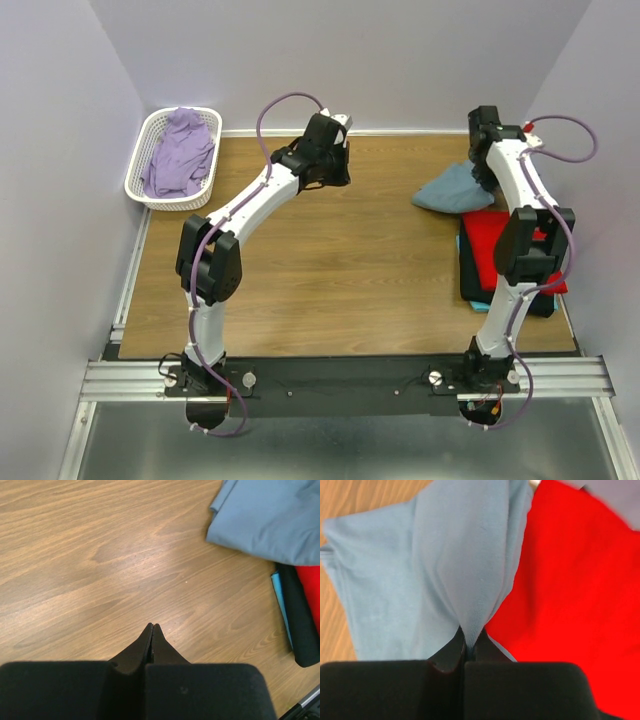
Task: Fold and stack the t-shirts
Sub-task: Neatly place the folded tshirt to the corner
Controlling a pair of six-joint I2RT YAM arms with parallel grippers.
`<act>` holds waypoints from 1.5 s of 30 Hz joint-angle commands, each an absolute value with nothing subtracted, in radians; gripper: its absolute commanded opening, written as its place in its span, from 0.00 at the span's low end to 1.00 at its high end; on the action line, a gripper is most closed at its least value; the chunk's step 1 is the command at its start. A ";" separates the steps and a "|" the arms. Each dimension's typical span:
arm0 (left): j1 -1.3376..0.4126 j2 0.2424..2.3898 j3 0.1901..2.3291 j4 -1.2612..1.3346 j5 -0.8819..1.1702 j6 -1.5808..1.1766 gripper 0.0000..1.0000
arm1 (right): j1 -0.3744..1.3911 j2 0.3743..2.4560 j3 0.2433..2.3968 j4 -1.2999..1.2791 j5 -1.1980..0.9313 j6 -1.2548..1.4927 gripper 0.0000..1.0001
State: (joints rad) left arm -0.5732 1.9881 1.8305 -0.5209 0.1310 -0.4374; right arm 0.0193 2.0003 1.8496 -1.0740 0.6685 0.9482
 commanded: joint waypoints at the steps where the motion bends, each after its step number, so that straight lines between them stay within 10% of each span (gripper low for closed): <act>1: -0.569 1.968 1.878 -0.551 0.166 -0.420 0.00 | -0.040 2.006 1.948 -1.189 0.758 0.939 0.01; 45: -0.571 1.959 1.861 -0.552 0.183 -0.411 0.00 | -0.077 1.796 2.157 -1.287 0.859 0.891 0.01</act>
State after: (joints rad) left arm -0.5732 1.9881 1.8584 -0.5419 0.1658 -0.4294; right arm -0.0650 1.8122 2.1258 -1.2819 0.7879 0.8921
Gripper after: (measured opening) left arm 0.004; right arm 0.017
